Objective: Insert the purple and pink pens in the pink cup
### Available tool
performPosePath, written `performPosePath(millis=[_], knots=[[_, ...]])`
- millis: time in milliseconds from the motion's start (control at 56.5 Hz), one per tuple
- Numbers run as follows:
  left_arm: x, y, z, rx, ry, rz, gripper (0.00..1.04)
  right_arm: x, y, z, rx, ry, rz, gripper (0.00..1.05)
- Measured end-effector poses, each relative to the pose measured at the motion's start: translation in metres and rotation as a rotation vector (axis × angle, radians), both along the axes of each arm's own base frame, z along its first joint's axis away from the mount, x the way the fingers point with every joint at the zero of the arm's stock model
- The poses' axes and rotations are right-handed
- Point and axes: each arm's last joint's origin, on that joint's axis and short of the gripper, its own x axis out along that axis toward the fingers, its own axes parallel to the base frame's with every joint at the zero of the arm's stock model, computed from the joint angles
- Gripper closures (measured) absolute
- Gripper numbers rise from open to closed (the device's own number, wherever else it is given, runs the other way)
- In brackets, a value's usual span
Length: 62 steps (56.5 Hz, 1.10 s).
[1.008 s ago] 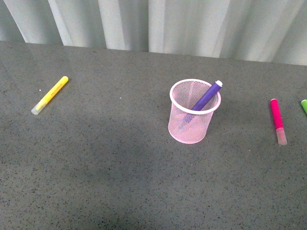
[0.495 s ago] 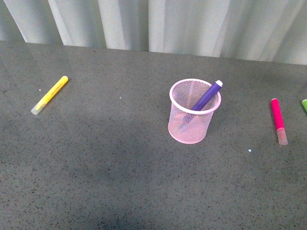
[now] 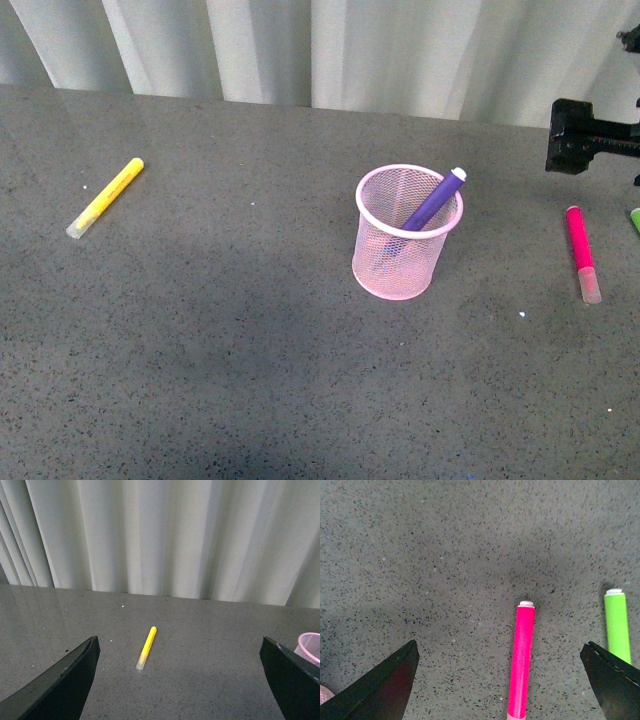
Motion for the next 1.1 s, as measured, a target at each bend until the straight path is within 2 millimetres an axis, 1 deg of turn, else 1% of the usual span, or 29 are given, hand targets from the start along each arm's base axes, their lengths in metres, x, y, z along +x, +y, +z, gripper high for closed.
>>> performPosePath(millis=[53, 159, 478, 602, 672, 867, 1097], knots=[[0.000, 0.000, 0.000, 0.000, 0.000, 0.000, 0.07, -0.002, -0.001, -0.008, 0.016, 0.012, -0.012, 0.07], [0.000, 0.000, 0.000, 0.000, 0.000, 0.000, 0.07, -0.005, -0.004, -0.016, 0.035, 0.028, -0.036, 0.07], [0.000, 0.000, 0.000, 0.000, 0.000, 0.000, 0.07, -0.009, -0.024, -0.025, 0.082, 0.018, -0.090, 0.07], [0.000, 0.000, 0.000, 0.000, 0.000, 0.000, 0.07, -0.011, -0.037, -0.042, 0.089, 0.042, -0.122, 0.07], [0.000, 0.000, 0.000, 0.000, 0.000, 0.000, 0.07, -0.012, -0.040, -0.049, 0.091, 0.055, -0.131, 0.07], [0.000, 0.000, 0.000, 0.000, 0.000, 0.000, 0.07, -0.008, -0.041, -0.054, 0.092, 0.061, -0.132, 0.07], [0.000, 0.000, 0.000, 0.000, 0.000, 0.000, 0.07, 0.001, -0.032, -0.054, 0.092, 0.046, -0.109, 0.07]])
